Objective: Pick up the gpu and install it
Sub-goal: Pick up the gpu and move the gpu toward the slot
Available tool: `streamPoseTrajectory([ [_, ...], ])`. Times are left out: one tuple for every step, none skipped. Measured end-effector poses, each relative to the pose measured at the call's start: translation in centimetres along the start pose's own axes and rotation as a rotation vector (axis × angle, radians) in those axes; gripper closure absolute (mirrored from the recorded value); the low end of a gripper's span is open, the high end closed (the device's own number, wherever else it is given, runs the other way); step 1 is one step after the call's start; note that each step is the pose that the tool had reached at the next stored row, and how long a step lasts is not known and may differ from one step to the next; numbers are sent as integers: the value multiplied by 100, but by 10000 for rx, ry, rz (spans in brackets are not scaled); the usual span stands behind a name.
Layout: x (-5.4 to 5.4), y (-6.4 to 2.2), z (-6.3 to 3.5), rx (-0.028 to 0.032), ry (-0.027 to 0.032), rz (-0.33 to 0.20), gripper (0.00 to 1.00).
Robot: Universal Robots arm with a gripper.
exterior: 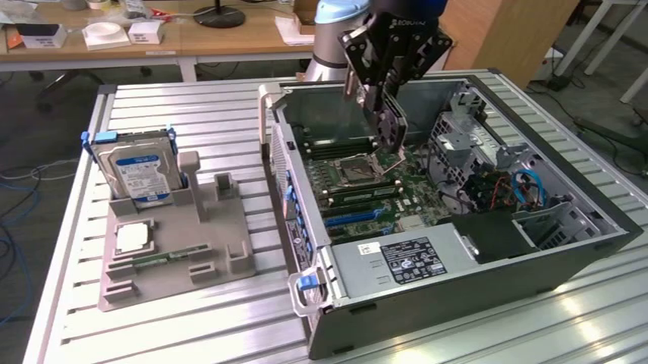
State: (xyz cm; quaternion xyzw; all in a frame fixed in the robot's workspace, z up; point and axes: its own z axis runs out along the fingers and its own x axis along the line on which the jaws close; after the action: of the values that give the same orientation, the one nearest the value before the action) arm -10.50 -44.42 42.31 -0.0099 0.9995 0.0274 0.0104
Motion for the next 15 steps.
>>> streamPoseTrajectory([
  [-9,0,1,0,-1,2,74],
  [-17,0,1,1,0,4,74],
  [-26,0,2,0,0,5,74],
  [-34,-1,3,0,-1,7,74],
  [-42,-1,3,1,-1,8,74],
  [-48,-1,3,1,0,9,74],
  [-55,-1,4,0,-1,10,74],
  [-63,-1,5,0,-1,10,74],
  [-71,-1,5,1,-1,10,74],
  [-78,-2,6,1,-1,11,74],
  [-84,-2,6,0,-1,11,74],
  [-90,-2,7,0,-1,11,74],
  [-97,-2,7,1,-1,12,74],
  [-104,-2,8,0,-1,13,74],
  [-111,-2,8,1,-1,14,74],
])
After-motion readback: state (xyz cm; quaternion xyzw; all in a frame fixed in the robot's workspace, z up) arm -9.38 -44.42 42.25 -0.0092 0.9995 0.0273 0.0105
